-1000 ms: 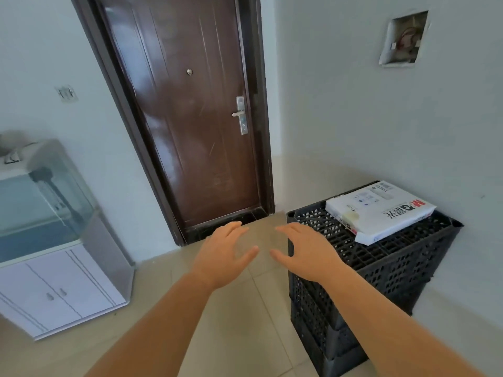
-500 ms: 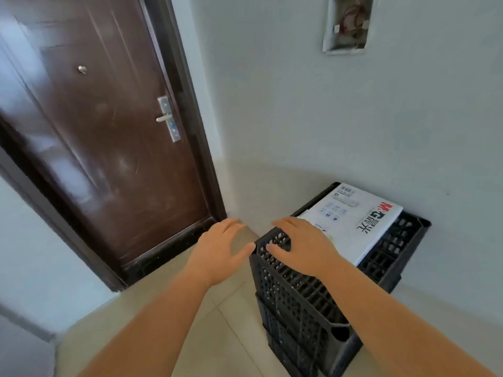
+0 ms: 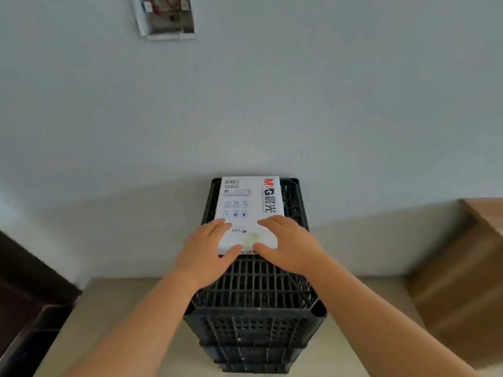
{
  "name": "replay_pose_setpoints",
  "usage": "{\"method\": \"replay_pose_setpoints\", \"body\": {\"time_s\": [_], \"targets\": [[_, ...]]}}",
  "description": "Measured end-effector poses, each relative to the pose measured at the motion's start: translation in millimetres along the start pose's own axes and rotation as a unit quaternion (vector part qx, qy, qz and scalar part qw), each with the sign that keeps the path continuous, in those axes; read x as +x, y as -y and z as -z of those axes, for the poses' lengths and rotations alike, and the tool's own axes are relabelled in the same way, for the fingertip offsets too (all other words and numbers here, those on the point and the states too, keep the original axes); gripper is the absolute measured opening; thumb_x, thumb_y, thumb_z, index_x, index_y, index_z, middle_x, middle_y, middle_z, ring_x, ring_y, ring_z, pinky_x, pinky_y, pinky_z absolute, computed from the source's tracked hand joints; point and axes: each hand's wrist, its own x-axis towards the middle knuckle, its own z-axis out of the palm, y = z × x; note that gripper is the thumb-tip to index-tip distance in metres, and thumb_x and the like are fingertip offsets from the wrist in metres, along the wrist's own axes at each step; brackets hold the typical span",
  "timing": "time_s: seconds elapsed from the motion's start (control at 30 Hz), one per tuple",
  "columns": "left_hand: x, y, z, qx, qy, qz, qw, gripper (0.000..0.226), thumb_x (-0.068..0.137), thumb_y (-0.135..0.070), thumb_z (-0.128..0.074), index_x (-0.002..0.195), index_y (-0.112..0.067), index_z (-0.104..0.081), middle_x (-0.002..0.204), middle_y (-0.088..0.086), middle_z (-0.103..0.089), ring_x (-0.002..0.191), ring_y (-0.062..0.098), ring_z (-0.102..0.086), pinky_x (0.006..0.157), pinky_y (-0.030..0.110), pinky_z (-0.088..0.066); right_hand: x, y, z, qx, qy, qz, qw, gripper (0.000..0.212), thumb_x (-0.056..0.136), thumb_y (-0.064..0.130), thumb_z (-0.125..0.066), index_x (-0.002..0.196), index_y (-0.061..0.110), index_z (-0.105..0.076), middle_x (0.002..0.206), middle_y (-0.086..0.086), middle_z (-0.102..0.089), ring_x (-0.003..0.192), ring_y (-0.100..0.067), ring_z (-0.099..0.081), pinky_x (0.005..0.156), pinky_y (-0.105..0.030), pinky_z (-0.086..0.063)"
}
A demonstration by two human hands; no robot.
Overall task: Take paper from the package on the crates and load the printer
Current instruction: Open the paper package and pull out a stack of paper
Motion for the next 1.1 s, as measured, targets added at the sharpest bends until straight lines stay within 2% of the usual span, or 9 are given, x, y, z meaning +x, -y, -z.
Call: {"method": "replay_pose_setpoints", "body": {"time_s": [0.27, 0.53, 0.67, 0.77, 1.1], "targets": [[31.1, 7.2, -12.0, -0.019, 0.032, -0.05, 0.998, 0.063, 0.089, -0.057, -0.047, 0.142, -0.023, -0.04, 0.153, -0.004, -0.033, 0.14, 0.014, -0.027, 0.114, 0.037, -0.024, -3.6, -4.7, -2.5, -0.023, 0.0, -0.07, 0.997, 0.062, 0.087, 0.056, -0.05, 0.142, 0.03, -0.04, 0.147, 0.007, -0.043, 0.135, -0.015, -0.037, 0.104, -0.039, -0.041], [56.2, 14.2, -32.1, -0.024, 0.045, -0.009, 0.999, 0.062, 0.09, -0.055, -0.047, 0.143, -0.023, -0.038, 0.153, -0.005, -0.031, 0.14, 0.012, -0.026, 0.115, 0.037, -0.023, 42.5, -21.9, -31.7, -0.026, 0.055, -0.041, 0.997, 0.061, 0.088, 0.052, -0.05, 0.141, 0.023, -0.043, 0.146, 0.003, -0.045, 0.134, -0.018, -0.038, 0.107, -0.039, -0.038], [62.1, 24.3, -37.0, -0.023, 0.044, 0.019, 0.999, 0.062, 0.09, -0.053, -0.05, 0.143, -0.023, -0.037, 0.153, -0.005, -0.031, 0.138, 0.012, -0.028, 0.114, 0.034, -0.025, 67.8, -24.7, -60.7, -0.043, 0.084, -0.022, 0.995, 0.057, 0.09, 0.05, -0.049, 0.136, 0.017, -0.049, 0.136, -0.002, -0.051, 0.124, -0.022, -0.045, 0.102, -0.041, -0.041], [63.2, 31.1, -38.3, -0.002, 0.054, 0.024, 0.998, 0.063, 0.09, -0.055, -0.047, 0.143, -0.024, -0.036, 0.154, -0.005, -0.029, 0.139, 0.012, -0.026, 0.114, 0.036, -0.024, 82.4, -25.2, -73.1, -0.064, 0.094, -0.04, 0.993, 0.05, 0.092, 0.047, -0.047, 0.131, 0.015, -0.052, 0.13, -0.004, -0.052, 0.117, -0.024, -0.046, 0.097, -0.039, -0.042], [75.9, 46.1, -44.8, -0.023, 0.068, -0.001, 0.997, 0.063, 0.09, -0.056, -0.047, 0.143, -0.023, -0.037, 0.154, -0.003, -0.029, 0.14, 0.013, -0.026, 0.114, 0.037, -0.023, 106.8, -15.3, -83.4, -0.102, 0.092, -0.137, 0.981, 0.025, 0.094, 0.016, -0.048, 0.113, 0.008, -0.062, 0.119, -0.006, -0.052, 0.109, -0.024, -0.048, 0.09, -0.038, -0.048]]}}
